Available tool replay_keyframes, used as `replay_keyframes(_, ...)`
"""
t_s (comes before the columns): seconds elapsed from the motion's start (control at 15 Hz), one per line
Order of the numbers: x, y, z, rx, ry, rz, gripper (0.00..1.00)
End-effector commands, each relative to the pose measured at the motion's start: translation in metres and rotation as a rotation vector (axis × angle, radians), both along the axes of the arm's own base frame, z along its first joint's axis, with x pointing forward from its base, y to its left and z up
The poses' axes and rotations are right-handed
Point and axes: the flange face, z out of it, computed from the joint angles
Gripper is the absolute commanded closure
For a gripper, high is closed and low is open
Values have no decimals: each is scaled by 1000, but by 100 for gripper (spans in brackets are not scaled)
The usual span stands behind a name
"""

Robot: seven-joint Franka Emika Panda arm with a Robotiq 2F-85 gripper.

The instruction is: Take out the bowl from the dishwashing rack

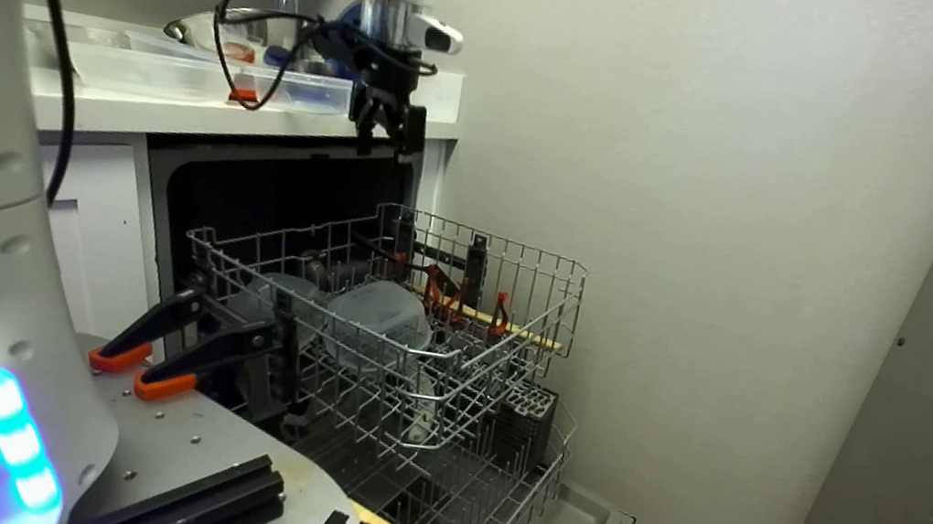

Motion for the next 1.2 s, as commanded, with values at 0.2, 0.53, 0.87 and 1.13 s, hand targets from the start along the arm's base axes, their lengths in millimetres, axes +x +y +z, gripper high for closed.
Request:
replay_keyframes(0.2,46,2,-44,245,197,170,0)
replay_keyframes(0.53,62,-26,-59,334,271,199,0)
replay_keyframes(0.87,85,-15,-73,333,232,253,0)
replay_keyframes(1.13,84,-14,-74,317,241,234,0)
